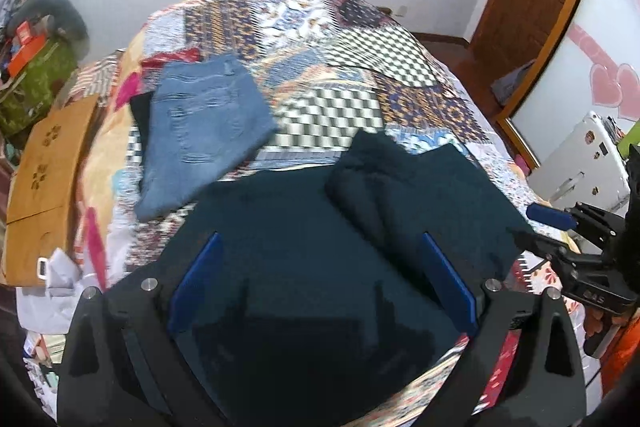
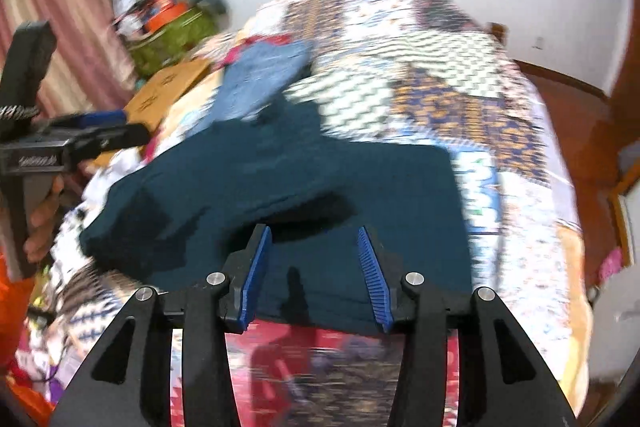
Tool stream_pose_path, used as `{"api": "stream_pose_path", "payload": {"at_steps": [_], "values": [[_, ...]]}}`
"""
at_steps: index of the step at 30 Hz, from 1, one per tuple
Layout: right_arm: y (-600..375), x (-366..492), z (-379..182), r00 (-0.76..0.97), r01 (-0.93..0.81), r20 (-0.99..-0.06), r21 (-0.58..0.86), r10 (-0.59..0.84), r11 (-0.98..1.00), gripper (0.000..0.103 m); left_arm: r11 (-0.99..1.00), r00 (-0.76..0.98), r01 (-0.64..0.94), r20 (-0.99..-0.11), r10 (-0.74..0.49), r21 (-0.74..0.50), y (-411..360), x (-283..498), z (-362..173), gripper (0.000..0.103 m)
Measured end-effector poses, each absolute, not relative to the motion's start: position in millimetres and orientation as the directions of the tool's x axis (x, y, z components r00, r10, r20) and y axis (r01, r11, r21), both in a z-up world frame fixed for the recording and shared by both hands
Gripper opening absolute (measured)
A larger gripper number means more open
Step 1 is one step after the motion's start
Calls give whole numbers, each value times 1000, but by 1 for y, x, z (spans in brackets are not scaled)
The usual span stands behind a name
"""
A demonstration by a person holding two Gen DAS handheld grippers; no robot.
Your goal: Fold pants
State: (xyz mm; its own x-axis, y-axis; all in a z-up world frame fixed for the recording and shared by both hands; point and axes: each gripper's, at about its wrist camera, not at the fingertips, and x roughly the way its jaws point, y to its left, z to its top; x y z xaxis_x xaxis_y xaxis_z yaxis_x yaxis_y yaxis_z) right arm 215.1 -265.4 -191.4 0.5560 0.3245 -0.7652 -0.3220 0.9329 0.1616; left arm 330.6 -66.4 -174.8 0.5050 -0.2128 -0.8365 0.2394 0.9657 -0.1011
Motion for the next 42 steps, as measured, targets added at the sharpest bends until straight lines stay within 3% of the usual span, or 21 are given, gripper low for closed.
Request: {"api": "stream_pose_path", "payload": {"at_steps": [4, 10, 17, 19, 29, 42], "values": [[-287, 223, -207, 572, -246, -780, 133, 255, 960, 42, 944, 442, 301, -858, -262, -133, -107, 339, -187, 99], [-296, 235, -241, 519, -206, -812, 185, 268, 961, 42, 919, 376, 389, -899, -226, -68, -162, 341, -218, 99], [-301, 235, -264, 501, -191, -806, 253, 316, 949, 43, 920, 368, 386, -925, -91, 63, -183, 350, -259, 99], [-302, 233, -263, 501, -198, -804, 253, 320, 947, 43, 923, 402, 362, -915, -29, 130, -181, 353, -267, 99], [-301, 234, -264, 496, -202, -809, 245, 315, 948, 43, 956, 519, 237, -855, 24, 171, -134, 341, -237, 99], [-294, 238, -253, 482, -210, -836, 183, 264, 960, 43, 997, 491, 76, -871, -15, 26, -40, 302, -220, 99]]}}
